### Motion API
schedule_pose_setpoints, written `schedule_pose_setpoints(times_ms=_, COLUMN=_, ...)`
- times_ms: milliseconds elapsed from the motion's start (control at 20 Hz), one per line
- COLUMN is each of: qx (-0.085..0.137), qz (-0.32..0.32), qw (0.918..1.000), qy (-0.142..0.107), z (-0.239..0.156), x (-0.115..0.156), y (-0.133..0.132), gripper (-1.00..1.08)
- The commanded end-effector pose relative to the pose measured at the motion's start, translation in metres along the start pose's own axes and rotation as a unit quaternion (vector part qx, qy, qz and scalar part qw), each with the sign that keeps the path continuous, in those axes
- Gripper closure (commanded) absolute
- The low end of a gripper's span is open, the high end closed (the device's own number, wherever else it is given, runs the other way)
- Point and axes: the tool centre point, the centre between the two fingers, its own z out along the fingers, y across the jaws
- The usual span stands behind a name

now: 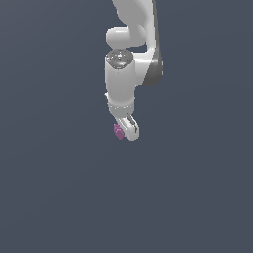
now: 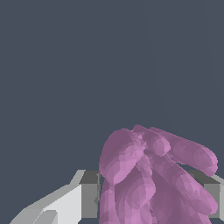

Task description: Pick up the object and move it to a goal position.

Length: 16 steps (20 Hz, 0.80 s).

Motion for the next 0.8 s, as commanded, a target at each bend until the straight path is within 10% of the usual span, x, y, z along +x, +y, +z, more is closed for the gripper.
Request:
schedule_pose_setpoints(times_ms=0, qx=-0.001, qz=0.000, qw=1.0000, qy=0.000, z=-0.018, x=0.003, y=-0.001, gripper=1.08)
schedule_pose_setpoints(times_ms=750, qx=-0.001, qz=-0.001, qw=1.0000, qy=0.000, z=-0.048, x=0.010, y=-0.004, gripper=1.08)
